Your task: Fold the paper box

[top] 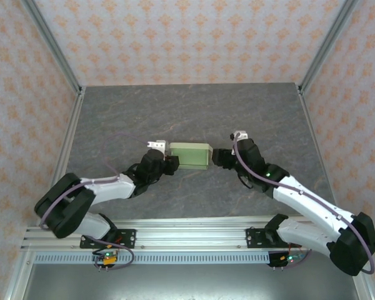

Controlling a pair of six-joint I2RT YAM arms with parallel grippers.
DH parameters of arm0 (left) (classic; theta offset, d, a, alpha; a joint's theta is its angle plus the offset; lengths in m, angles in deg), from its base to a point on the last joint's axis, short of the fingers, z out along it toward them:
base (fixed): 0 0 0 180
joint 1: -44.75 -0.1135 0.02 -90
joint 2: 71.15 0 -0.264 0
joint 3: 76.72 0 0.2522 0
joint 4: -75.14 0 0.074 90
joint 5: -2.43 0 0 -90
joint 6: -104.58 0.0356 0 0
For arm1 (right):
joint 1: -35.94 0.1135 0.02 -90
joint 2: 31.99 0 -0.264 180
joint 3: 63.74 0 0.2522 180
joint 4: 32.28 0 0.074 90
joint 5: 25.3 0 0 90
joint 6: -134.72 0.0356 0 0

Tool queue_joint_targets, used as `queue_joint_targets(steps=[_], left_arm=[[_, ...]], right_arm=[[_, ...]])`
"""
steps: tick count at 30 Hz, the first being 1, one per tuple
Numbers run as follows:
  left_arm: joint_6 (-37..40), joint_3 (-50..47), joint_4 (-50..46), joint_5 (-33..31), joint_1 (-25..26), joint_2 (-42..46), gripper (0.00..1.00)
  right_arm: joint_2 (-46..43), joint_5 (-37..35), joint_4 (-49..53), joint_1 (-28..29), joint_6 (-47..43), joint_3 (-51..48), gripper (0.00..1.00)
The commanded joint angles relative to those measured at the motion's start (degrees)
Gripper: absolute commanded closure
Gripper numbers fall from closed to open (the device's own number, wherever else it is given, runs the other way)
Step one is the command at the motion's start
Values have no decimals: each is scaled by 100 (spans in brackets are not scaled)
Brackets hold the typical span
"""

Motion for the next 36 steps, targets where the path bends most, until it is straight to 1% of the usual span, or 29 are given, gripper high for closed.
queue_joint_targets(steps=[1,4,5,6,8,9,11,13,15,16,19,21,24,27,31,36], left_arm=[[-211,-26,-558,213,42,798,50],[-441,9,-1009,346,42,1572,45],[-473,30,-1206,317,42,1801,42],[-539,81,-1517,173,42,2074,35],[-653,371,-2372,-319,34,2368,25],[-594,588,-2771,-465,4,2406,21],[-331,1017,-3161,-441,-66,2261,13],[-81,1485,-3482,-472,-146,1867,9],[25,1905,-3697,-522,-236,1408,6],[94,2047,-3679,-529,-262,1152,6],[133,2325,-3545,-573,-405,414,5],[134,2470,-3521,-493,-524,-57,7],[133,2437,-3470,-565,-577,-557,12],[19,2031,-3179,-649,-574,-761,13],[-107,1524,-2786,-458,-573,-948,13],[-175,1373,-2669,-335,-574,-1389,16]], right_arm=[[271,-420,453,-105,649,510,32],[729,-501,633,-190,1019,940,31],[863,-480,678,-223,1107,1072,31],[1047,-516,726,-253,1185,1216,31],[1480,-497,824,-284,1162,1526,31],[1704,-403,872,-317,1091,1703,31],[2118,-256,1019,-362,1009,2054,30],[2529,-116,1099,-368,889,2376,30],[2883,-196,1207,-358,664,2645,29],[3083,-287,1314,-361,522,2806,28],[3584,-270,1568,-359,-125,3154,28],[3871,-106,1678,-358,-398,3227,29],[4128,121,1707,-349,-471,3154,32],[4195,-50,1653,-309,-435,2911,33],[4324,-270,1643,-272,-487,2660,34],[4417,-234,1411,-243,-462,2352,34]])
